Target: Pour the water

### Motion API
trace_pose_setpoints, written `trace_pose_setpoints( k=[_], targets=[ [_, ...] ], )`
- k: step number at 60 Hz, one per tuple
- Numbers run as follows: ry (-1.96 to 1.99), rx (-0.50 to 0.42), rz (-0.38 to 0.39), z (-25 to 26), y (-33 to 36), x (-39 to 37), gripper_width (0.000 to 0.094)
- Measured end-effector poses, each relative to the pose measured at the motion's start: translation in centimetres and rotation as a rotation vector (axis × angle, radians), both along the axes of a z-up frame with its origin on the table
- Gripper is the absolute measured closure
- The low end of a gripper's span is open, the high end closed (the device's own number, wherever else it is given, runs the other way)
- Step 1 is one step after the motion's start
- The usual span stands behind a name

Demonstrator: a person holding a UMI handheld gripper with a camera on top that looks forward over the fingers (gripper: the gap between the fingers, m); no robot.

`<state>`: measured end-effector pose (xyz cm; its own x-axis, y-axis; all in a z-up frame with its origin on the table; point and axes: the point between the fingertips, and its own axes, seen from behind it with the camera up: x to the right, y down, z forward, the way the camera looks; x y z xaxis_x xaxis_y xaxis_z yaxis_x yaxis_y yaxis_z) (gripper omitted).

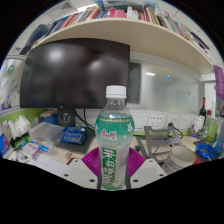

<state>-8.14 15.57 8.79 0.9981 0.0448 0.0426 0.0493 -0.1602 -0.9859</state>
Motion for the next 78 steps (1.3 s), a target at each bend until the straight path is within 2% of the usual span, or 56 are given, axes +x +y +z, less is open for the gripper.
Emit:
trace_pose_setpoints(
  k=[10,18,30,39,57,62,71,75,78],
  targets=[
    [0.216,-0.066,-0.014,0.9,0.4,-0.3,0.0613],
    [0.697,-0.167,-0.074,3.3,0.2,0.5,0.0612],
    [1.307,-0.223,-0.139,6.8,-0.6,2.9,0.0614],
    [1.676,-0.257,-0.110,8.4,-0.8,3.1,0.0612],
    [2.152,-0.282,-0.127,8.4,-0.6,5.8,0.0613],
    [2.139,-0.295,-0.114,8.5,-0.9,6.0,0.0614],
    [1.850,-0.327,0.002,10.8,-1.8,4.4,0.0614],
    [1.513,-0.275,0.071,12.9,-2.4,4.7,0.0614],
    [1.244,-0.200,0.115,14.8,-2.4,6.0,0.0614]
  ],
)
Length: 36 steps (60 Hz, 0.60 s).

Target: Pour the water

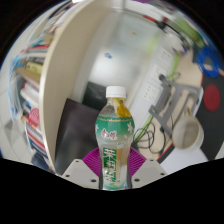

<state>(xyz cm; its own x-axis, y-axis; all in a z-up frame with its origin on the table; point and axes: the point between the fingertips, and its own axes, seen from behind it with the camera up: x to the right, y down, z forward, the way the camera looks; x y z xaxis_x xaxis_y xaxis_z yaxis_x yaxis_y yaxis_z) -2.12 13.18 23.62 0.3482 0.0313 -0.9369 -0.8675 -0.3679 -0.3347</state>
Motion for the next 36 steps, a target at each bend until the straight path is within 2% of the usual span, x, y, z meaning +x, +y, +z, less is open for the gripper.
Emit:
trace_pose_setpoints(
  k=[6,7,12,18,26,27,36],
  targets=[
    [-0.395,0.161,-0.018,3.4,-0.2,4.0,0.0615],
    [-0.441,0.150,-0.022,4.3,-0.1,4.5,0.0614],
    [-0.719,0.220,-0.090,5.8,-0.1,9.4,0.0613],
    [-0.969,0.275,-0.165,4.5,0.2,14.8,0.0613],
    [-1.158,0.263,-0.148,0.5,0.2,20.9,0.0613],
    [-1.174,0.271,-0.167,-0.7,0.4,21.4,0.0612],
    [-1.233,0.202,-0.129,-7.7,1.6,25.5,0.0614]
  ],
)
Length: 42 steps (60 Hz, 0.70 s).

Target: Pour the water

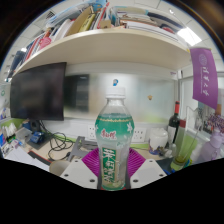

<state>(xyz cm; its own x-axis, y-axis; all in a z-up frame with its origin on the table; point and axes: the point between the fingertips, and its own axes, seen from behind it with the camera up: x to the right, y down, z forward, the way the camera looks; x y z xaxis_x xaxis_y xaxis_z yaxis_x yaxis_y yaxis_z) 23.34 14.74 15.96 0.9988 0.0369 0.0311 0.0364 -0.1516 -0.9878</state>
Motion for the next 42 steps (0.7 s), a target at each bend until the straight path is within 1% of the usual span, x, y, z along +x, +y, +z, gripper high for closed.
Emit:
trace_pose_setpoints(
  k=[6,20,24,26,28,30,31,33,38,42],
  targets=[
    [0.020,-0.021,0.003,-2.9,0.6,0.8,0.0615],
    [0.035,-0.011,0.006,-6.4,1.7,0.6,0.0613],
    [0.027,-0.026,0.005,-7.9,1.7,0.7,0.0609],
    [0.039,-0.003,0.006,-7.5,1.6,0.8,0.0613],
    [0.043,0.001,0.001,-7.7,1.5,1.0,0.0611],
    [0.038,0.006,-0.001,-7.6,1.5,1.1,0.0567],
    [0.036,0.011,-0.001,-7.6,1.4,1.1,0.0560],
    [0.036,0.022,-0.005,-7.5,1.2,1.2,0.0487],
    [0.038,0.016,-0.007,-7.6,1.0,1.0,0.0377],
    [0.048,-0.012,0.001,-8.1,0.6,0.7,0.0221]
  ],
)
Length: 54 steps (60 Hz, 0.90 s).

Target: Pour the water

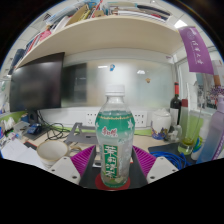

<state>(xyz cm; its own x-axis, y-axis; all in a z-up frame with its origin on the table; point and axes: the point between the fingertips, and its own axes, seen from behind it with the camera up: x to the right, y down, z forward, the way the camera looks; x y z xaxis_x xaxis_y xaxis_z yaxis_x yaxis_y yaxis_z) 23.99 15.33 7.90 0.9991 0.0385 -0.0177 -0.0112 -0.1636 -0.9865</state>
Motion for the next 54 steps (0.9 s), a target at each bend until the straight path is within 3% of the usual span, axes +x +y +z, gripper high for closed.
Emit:
trace_pose_setpoints(
  k=[5,15,23,32,33,34,38,54],
  targets=[
    [0.016,-0.021,-0.006,0.0,-1.2,-0.1,0.0110],
    [-0.007,-0.132,-0.028,-1.1,-8.2,-0.9,0.0108],
    [0.005,-0.205,-0.078,1.5,-14.1,-2.9,0.0108],
    [0.014,-0.183,-0.091,8.1,-18.2,-8.2,0.0110],
    [0.016,-0.178,-0.094,8.7,-18.5,-8.8,0.0147],
    [0.019,-0.178,-0.095,9.3,-18.9,-9.5,0.0110],
    [0.018,-0.181,-0.092,11.2,-20.2,-11.8,0.0107],
    [0.007,-0.178,-0.114,15.7,-23.6,-18.4,0.0088]
  ],
)
